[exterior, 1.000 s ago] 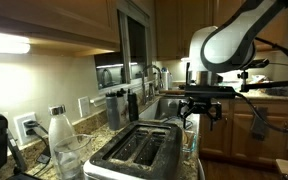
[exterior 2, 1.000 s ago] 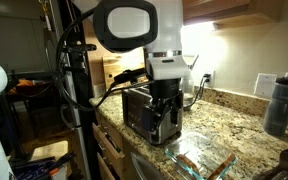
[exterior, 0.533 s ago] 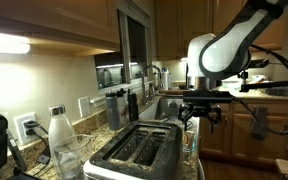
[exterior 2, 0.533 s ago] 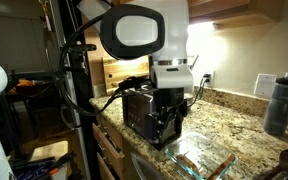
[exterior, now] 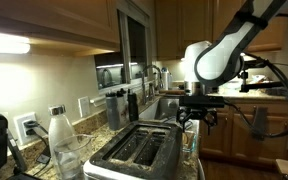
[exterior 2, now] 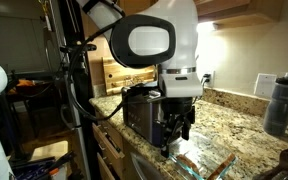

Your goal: Put the slices of bread from the glass bowl in the toaster

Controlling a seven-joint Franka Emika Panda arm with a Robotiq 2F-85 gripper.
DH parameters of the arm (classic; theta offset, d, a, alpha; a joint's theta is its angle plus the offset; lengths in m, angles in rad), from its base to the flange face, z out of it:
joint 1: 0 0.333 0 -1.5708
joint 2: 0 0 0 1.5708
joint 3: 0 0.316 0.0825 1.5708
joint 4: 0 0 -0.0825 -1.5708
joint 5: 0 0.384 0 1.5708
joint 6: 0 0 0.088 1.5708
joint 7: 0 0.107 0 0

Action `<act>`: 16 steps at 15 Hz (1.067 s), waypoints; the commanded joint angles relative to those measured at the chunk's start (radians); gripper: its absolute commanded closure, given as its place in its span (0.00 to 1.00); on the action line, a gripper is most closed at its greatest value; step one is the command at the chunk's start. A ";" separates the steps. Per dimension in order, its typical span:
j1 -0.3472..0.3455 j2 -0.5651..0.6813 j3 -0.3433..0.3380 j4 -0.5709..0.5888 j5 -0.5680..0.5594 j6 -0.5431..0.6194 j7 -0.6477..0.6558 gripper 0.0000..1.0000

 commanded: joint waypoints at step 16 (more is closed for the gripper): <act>0.060 0.161 -0.085 0.115 -0.059 0.041 0.058 0.01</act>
